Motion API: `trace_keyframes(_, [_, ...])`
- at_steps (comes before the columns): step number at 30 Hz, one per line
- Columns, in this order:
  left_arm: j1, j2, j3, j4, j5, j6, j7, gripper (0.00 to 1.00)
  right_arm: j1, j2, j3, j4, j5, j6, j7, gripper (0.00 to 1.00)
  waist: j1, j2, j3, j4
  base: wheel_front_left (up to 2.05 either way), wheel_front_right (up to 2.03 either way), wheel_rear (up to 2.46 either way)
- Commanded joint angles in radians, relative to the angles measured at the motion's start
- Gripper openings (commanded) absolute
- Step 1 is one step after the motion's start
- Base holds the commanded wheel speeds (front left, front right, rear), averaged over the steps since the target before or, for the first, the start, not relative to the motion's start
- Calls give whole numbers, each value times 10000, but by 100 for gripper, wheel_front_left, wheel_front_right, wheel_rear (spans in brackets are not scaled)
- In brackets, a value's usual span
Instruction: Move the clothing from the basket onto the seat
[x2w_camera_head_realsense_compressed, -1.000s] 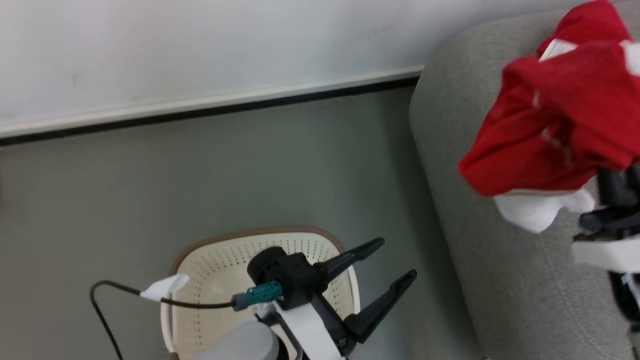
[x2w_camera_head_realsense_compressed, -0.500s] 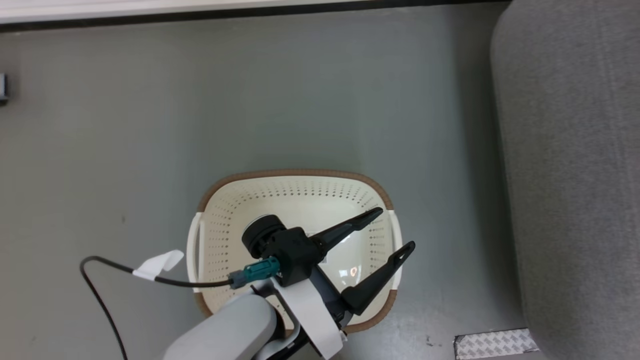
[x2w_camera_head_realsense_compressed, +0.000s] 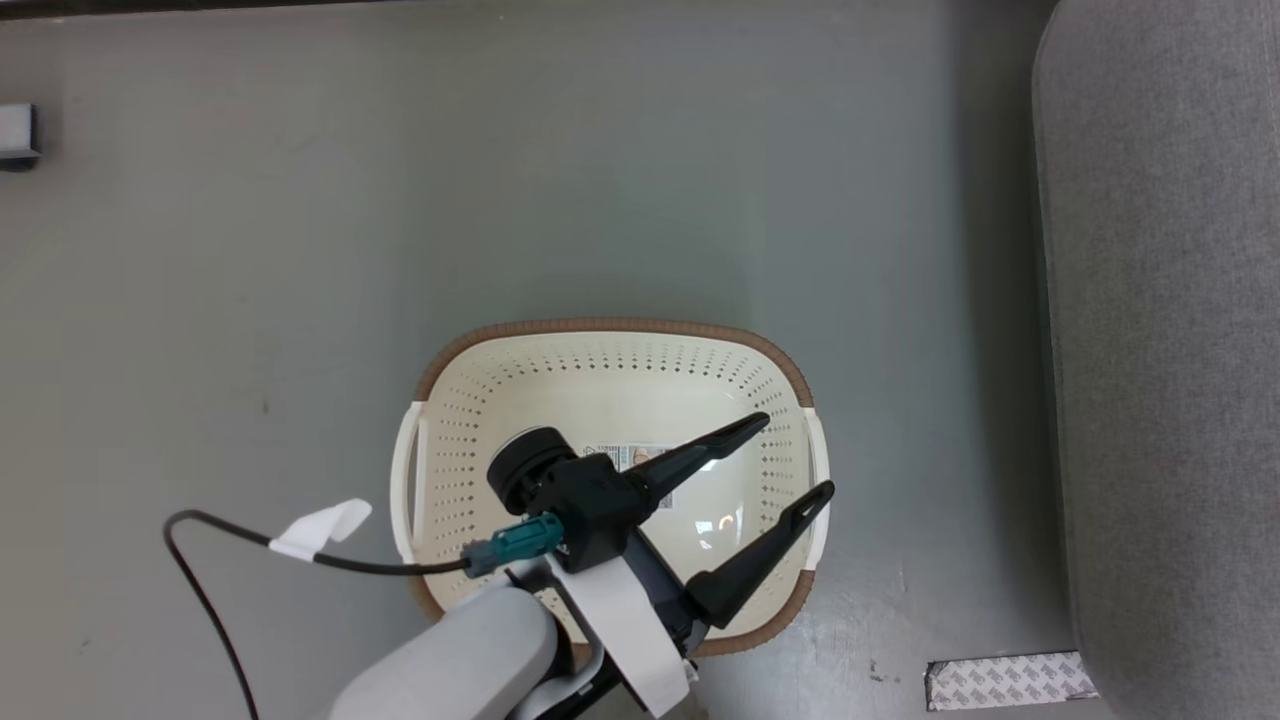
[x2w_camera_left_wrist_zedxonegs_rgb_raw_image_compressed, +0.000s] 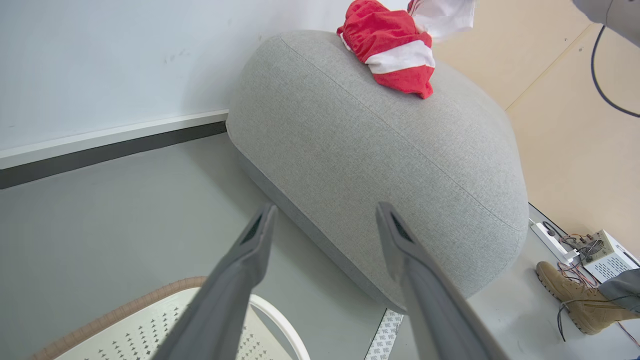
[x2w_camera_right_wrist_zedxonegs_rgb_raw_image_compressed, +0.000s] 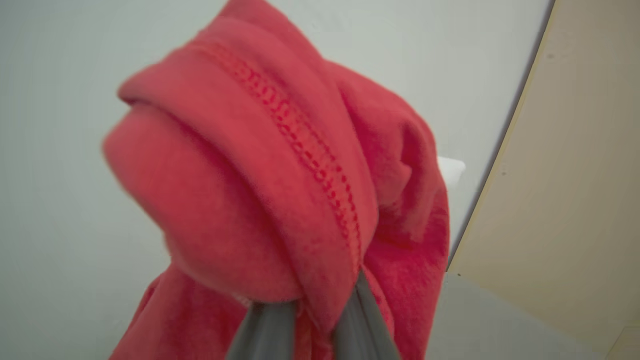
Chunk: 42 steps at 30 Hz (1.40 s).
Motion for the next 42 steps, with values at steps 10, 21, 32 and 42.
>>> trace_keyframes(10, [218,281,-9,-203,-129,285,244,100,1521,2670,-2726,1136,-2604,3,387,0,-1,0,-35,-209,0,0,0])
trace_keyframes(21, [500,377,124,-332,-476,494,229,100,1437,4910,-3818,61,-5130,1,1054,100,-1,0,-816,-464,0,0,0])
trace_keyframes(32, [1035,151,315,55,-770,560,-214,100,2894,4782,-2148,0,-4447,1,517,100,-1,0,-2011,-688,0,0,0])
trace_keyframes(42, [2257,277,952,361,-1124,678,-430,100,6246,3843,942,-1208,-1089,3,-881,100,-1,0,-3529,-657,0,0,0])
